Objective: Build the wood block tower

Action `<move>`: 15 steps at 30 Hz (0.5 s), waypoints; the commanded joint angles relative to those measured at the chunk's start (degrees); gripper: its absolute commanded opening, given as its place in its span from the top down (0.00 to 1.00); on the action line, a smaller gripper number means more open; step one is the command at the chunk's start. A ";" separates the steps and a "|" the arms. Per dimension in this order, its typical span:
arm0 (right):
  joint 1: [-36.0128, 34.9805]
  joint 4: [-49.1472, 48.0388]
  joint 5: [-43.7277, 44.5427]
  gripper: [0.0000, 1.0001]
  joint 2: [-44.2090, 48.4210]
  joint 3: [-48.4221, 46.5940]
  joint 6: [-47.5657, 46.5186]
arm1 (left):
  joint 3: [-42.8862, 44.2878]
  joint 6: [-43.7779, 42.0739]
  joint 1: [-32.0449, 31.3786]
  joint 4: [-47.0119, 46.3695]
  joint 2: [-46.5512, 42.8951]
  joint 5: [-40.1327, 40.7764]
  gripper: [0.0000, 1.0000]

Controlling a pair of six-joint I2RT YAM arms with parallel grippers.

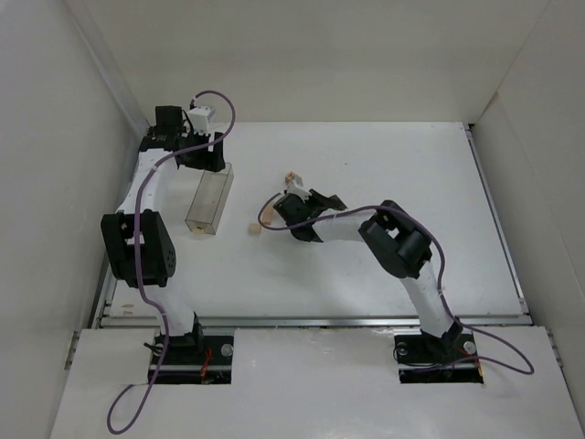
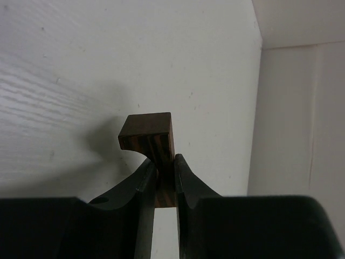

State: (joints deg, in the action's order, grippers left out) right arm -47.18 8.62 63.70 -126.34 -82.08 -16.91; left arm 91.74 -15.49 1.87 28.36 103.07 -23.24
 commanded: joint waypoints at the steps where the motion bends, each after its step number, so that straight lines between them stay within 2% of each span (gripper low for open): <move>1: -2.47 -1.15 7.75 1.00 -0.91 -3.43 -1.03 | -1.12 1.42 0.06 -1.38 -3.75 1.45 0.27; 3: -3.09 0.07 8.54 1.00 -1.44 -4.13 0.20 | -1.13 1.42 0.06 -1.38 -4.28 2.59 0.27; 4: -3.88 0.95 8.54 0.96 -1.45 -4.14 0.99 | -1.13 1.42 0.06 -1.38 -4.28 2.59 0.27; 5: -3.89 2.26 7.33 0.88 -1.45 -5.01 2.22 | -1.13 1.42 0.06 -1.38 -4.28 2.59 0.27; 6: -4.67 5.41 6.36 0.72 -1.45 -5.62 5.10 | -1.13 1.42 0.06 -1.38 -4.28 2.59 0.27; 10: -6.95 9.57 2.31 0.47 -2.59 -7.74 8.81 | -1.13 1.42 0.06 -1.38 -4.28 2.59 0.26; 15: -8.89 13.26 -2.08 0.33 -2.59 -8.88 11.02 | -1.13 1.42 0.06 -0.85 -4.28 3.11 0.26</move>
State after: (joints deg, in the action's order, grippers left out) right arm -54.61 17.89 64.16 -128.40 -88.88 -9.13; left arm 91.05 -14.61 1.87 28.08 101.80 -20.69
